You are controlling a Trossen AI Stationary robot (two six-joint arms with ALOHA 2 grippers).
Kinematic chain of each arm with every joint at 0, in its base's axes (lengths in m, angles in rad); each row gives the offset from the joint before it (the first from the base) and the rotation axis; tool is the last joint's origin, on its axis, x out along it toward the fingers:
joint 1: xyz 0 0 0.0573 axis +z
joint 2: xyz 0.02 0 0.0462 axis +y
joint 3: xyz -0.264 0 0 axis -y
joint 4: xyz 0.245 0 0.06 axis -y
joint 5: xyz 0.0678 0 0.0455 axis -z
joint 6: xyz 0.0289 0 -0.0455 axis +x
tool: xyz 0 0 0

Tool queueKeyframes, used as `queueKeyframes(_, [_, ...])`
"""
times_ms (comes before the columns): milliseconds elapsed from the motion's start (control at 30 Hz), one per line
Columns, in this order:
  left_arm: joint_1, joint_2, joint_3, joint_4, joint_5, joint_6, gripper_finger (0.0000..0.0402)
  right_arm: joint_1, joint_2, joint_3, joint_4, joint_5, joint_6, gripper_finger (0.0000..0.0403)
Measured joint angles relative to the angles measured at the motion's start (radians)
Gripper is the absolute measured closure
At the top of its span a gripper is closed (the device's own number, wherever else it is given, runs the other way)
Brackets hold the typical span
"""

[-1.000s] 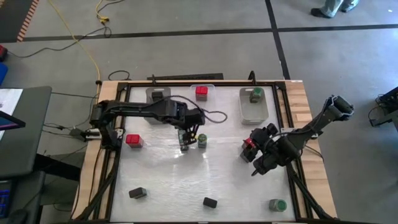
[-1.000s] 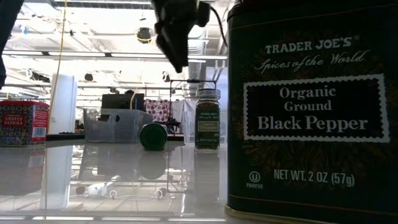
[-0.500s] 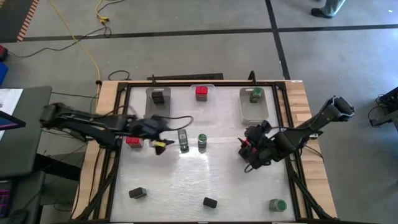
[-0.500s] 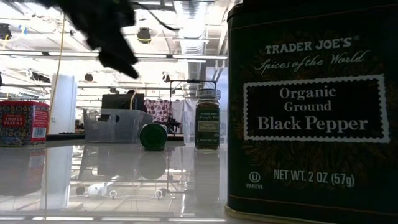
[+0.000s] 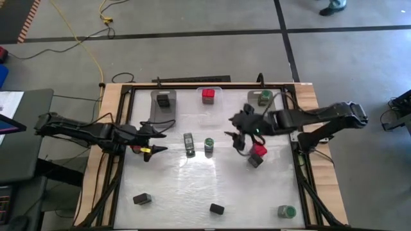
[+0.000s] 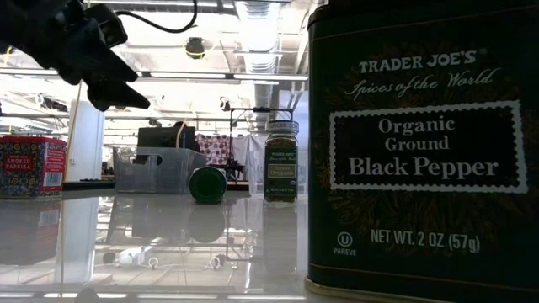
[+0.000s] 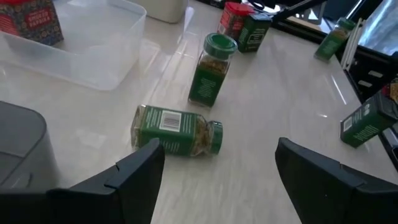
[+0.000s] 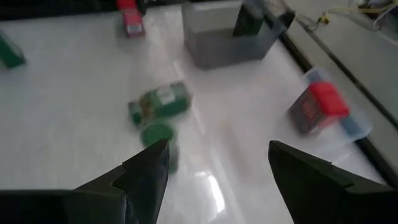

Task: Sort spices by type
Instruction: Put the green seasoning bottle into the gray bin

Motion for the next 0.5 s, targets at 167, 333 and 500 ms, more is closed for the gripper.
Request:
queueKeyframes(167, [0.0, 0.0, 0.0, -0.001, 0.0, -0.003, 0.0107, -0.048, 0.124, 0.146, -0.072, -0.072, -0.108, 0.0103])
queueKeyframes(333, [0.0, 0.0, 0.0, -0.002, 0.001, -0.012, 0.0107, -0.06, 0.298, 0.337, -0.216, -0.137, -0.191, 0.0103])
queueKeyframes(500, [0.0, 0.0, 0.0, -0.014, 0.017, -0.036, 0.0107, -0.066, 0.463, 0.545, -0.389, -0.179, -0.225, 0.0103])
